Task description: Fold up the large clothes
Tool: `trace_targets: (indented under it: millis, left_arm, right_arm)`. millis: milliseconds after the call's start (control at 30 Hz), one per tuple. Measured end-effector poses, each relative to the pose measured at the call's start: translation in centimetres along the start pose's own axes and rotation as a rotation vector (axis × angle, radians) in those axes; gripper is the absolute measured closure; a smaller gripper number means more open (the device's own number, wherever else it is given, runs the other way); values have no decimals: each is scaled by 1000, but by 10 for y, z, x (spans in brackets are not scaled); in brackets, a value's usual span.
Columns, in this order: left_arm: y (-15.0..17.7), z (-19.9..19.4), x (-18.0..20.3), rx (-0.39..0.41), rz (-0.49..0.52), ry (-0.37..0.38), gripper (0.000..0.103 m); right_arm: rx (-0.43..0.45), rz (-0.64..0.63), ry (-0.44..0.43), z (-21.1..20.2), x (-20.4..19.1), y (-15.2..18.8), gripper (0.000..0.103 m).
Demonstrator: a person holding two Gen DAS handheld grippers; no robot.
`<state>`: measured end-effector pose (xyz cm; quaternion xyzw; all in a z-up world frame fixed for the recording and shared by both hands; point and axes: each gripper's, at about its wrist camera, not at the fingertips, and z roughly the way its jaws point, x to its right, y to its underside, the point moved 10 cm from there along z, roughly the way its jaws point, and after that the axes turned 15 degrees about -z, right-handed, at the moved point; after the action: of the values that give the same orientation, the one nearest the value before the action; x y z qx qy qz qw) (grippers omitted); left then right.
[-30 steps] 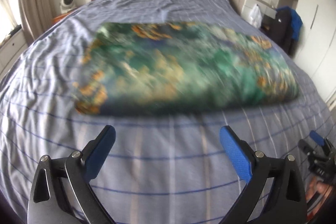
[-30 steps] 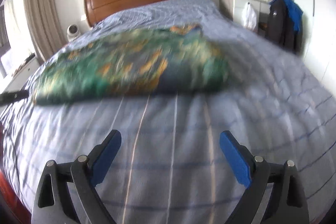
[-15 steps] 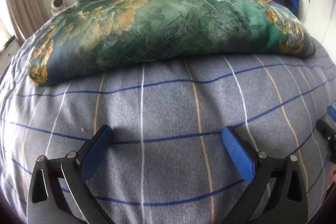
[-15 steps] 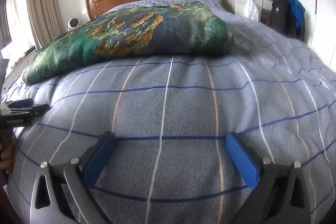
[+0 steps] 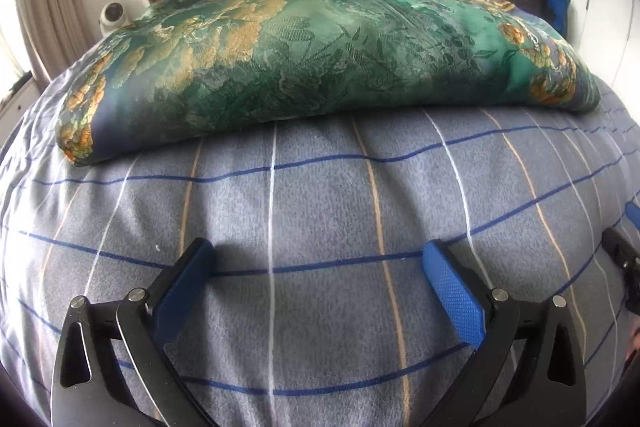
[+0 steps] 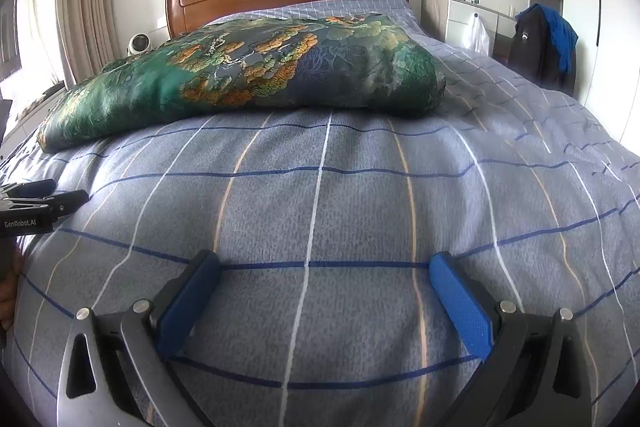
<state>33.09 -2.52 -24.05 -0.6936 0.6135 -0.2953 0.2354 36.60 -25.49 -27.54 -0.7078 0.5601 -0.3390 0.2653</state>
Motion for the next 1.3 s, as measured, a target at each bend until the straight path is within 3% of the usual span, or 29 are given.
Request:
trace_targets:
  millis: [1133,1300]
  left_arm:
    - [-2,-1,0,-4,5,-11,0]
    - [-9,-4,3,-62,1,-20,1]
  right_arm:
    - [2,-3,0,0,-1,0,0]
    - [0,-3,-10,-1,0,0,0]
